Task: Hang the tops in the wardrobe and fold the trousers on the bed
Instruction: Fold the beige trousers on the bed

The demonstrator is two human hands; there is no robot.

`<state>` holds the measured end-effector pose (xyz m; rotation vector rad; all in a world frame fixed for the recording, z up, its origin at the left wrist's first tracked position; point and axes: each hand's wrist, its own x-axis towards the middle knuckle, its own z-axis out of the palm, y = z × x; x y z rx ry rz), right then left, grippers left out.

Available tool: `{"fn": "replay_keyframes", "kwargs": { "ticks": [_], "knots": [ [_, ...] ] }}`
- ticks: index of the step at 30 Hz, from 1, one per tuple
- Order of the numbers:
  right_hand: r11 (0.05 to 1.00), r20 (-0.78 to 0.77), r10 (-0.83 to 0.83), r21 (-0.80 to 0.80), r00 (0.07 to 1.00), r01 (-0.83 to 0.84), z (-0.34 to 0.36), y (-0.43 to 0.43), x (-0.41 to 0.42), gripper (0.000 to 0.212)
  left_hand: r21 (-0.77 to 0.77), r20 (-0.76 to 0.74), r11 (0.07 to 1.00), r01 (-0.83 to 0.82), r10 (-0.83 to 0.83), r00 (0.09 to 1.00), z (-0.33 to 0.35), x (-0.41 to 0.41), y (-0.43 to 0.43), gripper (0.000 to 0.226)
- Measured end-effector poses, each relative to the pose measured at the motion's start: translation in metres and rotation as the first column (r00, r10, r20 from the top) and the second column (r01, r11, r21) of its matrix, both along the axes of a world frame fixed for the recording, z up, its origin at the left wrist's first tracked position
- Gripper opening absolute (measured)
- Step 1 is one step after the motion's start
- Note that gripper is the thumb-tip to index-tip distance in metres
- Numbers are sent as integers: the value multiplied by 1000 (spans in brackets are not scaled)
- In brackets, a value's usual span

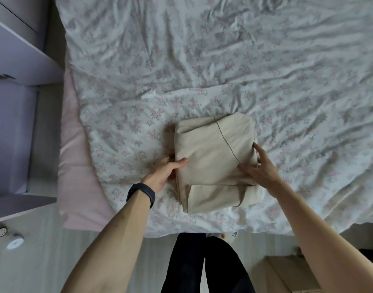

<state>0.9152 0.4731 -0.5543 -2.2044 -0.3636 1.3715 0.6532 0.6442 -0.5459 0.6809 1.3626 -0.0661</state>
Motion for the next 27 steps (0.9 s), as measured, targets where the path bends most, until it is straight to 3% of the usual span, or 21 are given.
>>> {"fn": "replay_keyframes", "kwargs": {
  "ticks": [3, 8, 12, 15, 19, 27],
  "knots": [
    [1000, 29, 17, 2, 999, -17, -2, 0, -1, 91, -48, 60, 998, -35, 38, 997, 9, 5, -1, 83],
    [1000, 68, 30, 4, 997, -31, -1, -5, -6, 90, -44, 101, 999, 4, 0, 995, 10, 2, -12, 103],
    [999, 61, -18, 28, 998, 17, 1, -9, -8, 90, 100, 97, 994, 36, -46, 994, 20, 1, -19, 76],
    [998, 93, -40, 47, 995, 36, 2, -9, -12, 85, 201, 143, 979, 37, -66, 987, 26, 4, -25, 91],
    [996, 130, -27, 88, 991, 16, 9, -10, -11, 83, 345, 96, 933, 100, -141, 985, 30, 2, -28, 105],
    [986, 152, 18, 160, 988, -43, 29, -16, -16, 86, 498, 56, 859, 115, -164, 985, 44, 1, -35, 105]
  ]
}}
